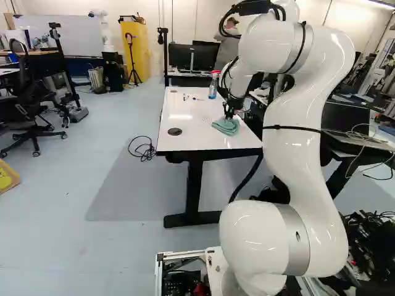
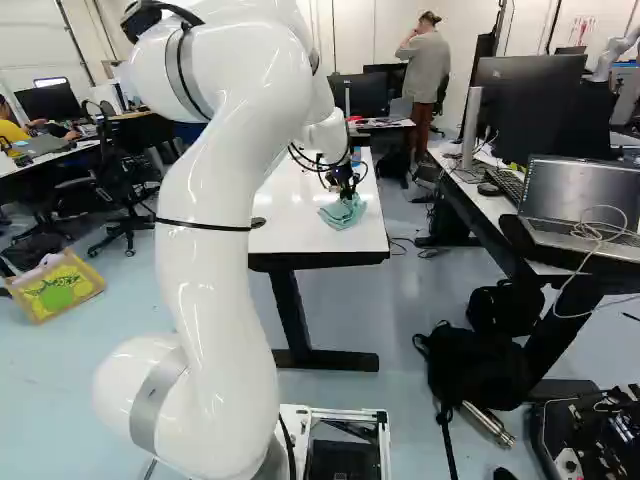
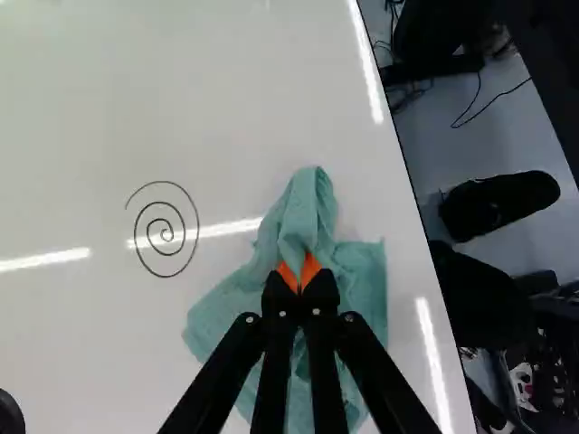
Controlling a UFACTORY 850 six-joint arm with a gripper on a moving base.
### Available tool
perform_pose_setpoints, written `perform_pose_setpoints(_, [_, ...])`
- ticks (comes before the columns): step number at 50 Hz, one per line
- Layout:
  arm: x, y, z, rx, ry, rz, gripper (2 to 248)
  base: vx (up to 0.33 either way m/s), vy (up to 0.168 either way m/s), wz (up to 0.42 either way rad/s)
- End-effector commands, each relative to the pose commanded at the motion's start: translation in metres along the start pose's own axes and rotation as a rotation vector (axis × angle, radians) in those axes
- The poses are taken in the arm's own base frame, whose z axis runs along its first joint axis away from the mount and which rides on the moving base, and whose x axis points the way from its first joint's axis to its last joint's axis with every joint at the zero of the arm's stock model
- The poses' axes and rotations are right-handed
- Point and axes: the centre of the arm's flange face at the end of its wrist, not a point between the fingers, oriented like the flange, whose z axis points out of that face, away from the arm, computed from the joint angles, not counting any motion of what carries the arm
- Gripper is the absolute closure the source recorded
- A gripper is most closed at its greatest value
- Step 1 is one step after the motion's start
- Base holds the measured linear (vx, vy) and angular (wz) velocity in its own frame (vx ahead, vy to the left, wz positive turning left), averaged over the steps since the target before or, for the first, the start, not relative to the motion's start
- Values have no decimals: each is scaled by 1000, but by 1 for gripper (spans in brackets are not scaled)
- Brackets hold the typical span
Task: Clean the table with the green towel
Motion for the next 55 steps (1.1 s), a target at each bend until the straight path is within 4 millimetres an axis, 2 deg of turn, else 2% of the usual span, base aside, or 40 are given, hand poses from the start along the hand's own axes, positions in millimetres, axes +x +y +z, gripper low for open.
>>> perform_pose_setpoints(15, [21,-7,14,5,25,-9,226,0,0,0])
perform_pose_setpoints(28, [32,-25,22,17,40,-30,226,0,0,0])
perform_pose_setpoints(40, [25,-43,17,30,32,-52,226,0,0,0])
perform_pose_setpoints(55, [5,-47,3,33,7,-59,226,0,0,0])
